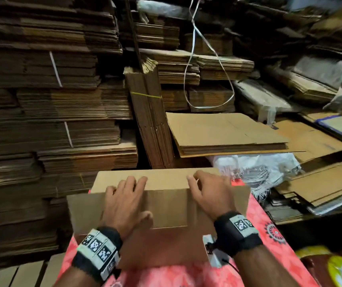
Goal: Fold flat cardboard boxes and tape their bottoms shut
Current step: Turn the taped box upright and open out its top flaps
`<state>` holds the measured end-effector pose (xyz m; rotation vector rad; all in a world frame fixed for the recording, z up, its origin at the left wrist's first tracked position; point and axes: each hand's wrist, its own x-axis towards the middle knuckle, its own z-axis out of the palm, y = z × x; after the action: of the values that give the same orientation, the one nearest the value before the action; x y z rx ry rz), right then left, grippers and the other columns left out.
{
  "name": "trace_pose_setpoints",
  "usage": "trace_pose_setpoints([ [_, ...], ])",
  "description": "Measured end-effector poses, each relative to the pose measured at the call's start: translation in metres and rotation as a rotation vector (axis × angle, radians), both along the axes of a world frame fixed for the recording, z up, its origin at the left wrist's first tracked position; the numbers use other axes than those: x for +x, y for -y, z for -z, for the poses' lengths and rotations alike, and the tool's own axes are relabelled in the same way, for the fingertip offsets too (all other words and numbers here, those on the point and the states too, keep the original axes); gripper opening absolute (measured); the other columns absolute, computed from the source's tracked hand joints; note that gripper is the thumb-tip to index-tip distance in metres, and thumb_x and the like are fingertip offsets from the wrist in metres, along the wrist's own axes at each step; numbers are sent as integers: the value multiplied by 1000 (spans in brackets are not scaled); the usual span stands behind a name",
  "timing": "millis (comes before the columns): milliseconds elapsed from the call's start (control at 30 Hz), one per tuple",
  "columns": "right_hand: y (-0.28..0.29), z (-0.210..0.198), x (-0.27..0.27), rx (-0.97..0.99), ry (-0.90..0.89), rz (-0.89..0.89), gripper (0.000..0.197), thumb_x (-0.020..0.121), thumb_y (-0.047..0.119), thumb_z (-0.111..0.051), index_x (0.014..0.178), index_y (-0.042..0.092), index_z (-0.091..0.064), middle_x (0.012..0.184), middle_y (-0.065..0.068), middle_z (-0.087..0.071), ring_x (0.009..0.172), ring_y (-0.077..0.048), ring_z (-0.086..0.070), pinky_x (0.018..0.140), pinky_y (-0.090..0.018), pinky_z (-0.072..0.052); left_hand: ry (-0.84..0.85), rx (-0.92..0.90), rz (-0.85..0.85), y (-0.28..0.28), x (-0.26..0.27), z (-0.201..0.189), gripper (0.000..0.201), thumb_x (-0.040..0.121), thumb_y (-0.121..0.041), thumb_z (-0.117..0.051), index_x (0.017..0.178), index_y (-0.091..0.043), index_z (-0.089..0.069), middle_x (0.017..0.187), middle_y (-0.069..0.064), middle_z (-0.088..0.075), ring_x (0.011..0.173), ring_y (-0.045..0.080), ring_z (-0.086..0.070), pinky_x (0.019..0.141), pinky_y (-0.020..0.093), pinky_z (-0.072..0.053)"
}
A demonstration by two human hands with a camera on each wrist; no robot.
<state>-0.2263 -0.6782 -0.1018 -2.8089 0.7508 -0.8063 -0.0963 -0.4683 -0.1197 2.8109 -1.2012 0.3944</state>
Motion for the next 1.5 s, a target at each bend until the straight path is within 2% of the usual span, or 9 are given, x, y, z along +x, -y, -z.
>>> trace_pose_setpoints([
  [133,-6,-23,-20,112,-331,-59,29,97,57,-50,115,35,-58,94,6,-71,89,-19,-63,71,-32,-45,-163,26,119,-19,-21,-40,78,68,-96,-39,124,-42,-44,113,-18,-59,101,6,-54,81,28,-42],
  [233,-12,-9,-32,382,-377,-294,34,94,51,-63,125,38,-61,106,13,-71,96,-9,-65,85,-36,-54,-414,43,235,-38,-33,-47,94,64,-101,-7,128,-44,-45,99,-21,-50,93,0,-49,76,26,-41],
  [333,-20,14,-48,510,-347,-387,54,88,59,-69,137,41,-56,133,15,-61,117,-3,-58,102,-34,-49,-366,43,288,-48,-41,-21,88,79,-88,7,132,-42,-46,118,-22,-49,109,3,-48,91,32,-43],
  [433,-29,44,-60,417,-489,-305,103,66,100,-41,152,44,-35,157,16,-36,144,-4,-35,115,-43,-36,-479,151,257,-58,-49,16,76,90,-82,-6,152,-43,-25,162,-13,-22,146,12,-25,114,50,-28],
  [633,-51,84,-62,230,-607,-124,116,68,87,-58,162,39,-7,171,6,1,156,-12,-3,116,-43,-11,-461,281,153,-54,-66,76,94,89,-81,-31,160,-35,10,162,0,37,153,24,25,117,67,5],
  [800,-52,76,-43,176,-582,-133,111,75,81,-56,162,36,-5,171,6,1,156,-14,-7,116,-53,-16,-425,206,122,-39,-62,82,99,87,-75,-49,160,-35,4,166,-1,27,154,24,20,117,67,-3],
  [1067,-20,8,55,-65,-505,-248,55,93,44,-66,142,28,-48,150,-2,-44,134,-25,-42,109,-51,-37,-516,234,69,-29,-65,70,101,84,-68,-63,160,-40,-1,168,-1,22,155,26,18,116,71,-2],
  [1300,13,26,102,-187,-707,-250,49,93,27,-68,138,23,-48,137,-8,-48,129,-30,-46,101,-50,-46,-605,389,156,-39,-67,44,128,65,-88,-63,158,-42,11,166,-3,27,153,26,22,114,73,11],
  [1500,49,-3,130,-228,-618,-293,41,88,33,-72,126,32,-56,126,1,-62,122,-25,-52,103,-53,-40,-599,309,99,-41,-72,31,95,84,-49,-72,156,-50,-10,169,-11,3,156,15,4,121,63,2],
])
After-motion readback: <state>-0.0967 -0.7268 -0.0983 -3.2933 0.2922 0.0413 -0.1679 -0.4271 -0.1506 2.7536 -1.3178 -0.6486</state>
